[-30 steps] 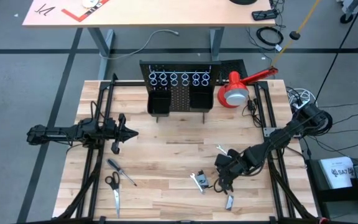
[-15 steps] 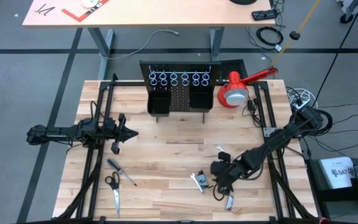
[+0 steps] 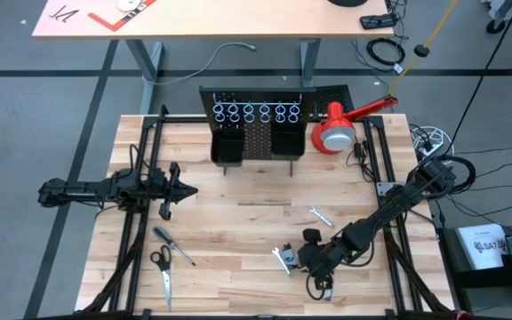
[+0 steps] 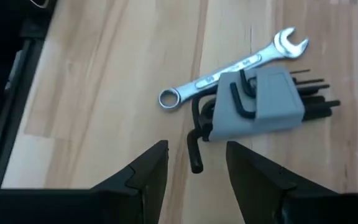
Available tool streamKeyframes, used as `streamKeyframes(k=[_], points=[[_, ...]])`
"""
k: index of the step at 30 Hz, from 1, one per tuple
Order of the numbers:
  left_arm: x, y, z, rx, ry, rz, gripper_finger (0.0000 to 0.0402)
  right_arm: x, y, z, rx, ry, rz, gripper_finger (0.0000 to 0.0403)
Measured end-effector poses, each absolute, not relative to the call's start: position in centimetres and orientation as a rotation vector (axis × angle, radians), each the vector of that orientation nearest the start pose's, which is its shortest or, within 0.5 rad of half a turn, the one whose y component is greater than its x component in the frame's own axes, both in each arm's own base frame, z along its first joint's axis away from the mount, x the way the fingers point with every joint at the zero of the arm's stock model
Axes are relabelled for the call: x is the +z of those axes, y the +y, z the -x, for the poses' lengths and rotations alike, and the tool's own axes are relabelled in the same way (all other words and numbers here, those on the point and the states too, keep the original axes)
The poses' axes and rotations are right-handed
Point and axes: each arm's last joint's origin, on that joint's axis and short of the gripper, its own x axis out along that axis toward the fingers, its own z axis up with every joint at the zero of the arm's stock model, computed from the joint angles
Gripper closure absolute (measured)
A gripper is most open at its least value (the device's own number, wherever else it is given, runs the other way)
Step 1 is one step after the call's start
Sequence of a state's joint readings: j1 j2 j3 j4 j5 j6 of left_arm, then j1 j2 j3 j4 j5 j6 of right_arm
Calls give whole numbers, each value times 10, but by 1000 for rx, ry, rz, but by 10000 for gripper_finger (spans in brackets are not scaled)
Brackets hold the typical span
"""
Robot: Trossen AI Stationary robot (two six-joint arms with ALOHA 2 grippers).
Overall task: Hang tools onto peg board
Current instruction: Put the black allen wrench set into the top black basket on the pegboard
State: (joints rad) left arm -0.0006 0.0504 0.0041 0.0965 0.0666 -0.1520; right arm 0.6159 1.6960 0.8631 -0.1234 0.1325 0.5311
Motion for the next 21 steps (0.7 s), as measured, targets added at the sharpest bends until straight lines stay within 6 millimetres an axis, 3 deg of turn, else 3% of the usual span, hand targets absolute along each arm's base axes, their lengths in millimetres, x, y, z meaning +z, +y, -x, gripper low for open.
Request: streamKeyframes(k=[6,17,21], points=[[170,-2,-100,-69,-44,151,389,135,181,-264,178,998,-129,253],[170,-2,-100,-67,-45,150,389,141,186,-272,224,959,-95,380],[170,-2,-100,-67,-45,151,389,143,187,-273,228,957,-88,391]])
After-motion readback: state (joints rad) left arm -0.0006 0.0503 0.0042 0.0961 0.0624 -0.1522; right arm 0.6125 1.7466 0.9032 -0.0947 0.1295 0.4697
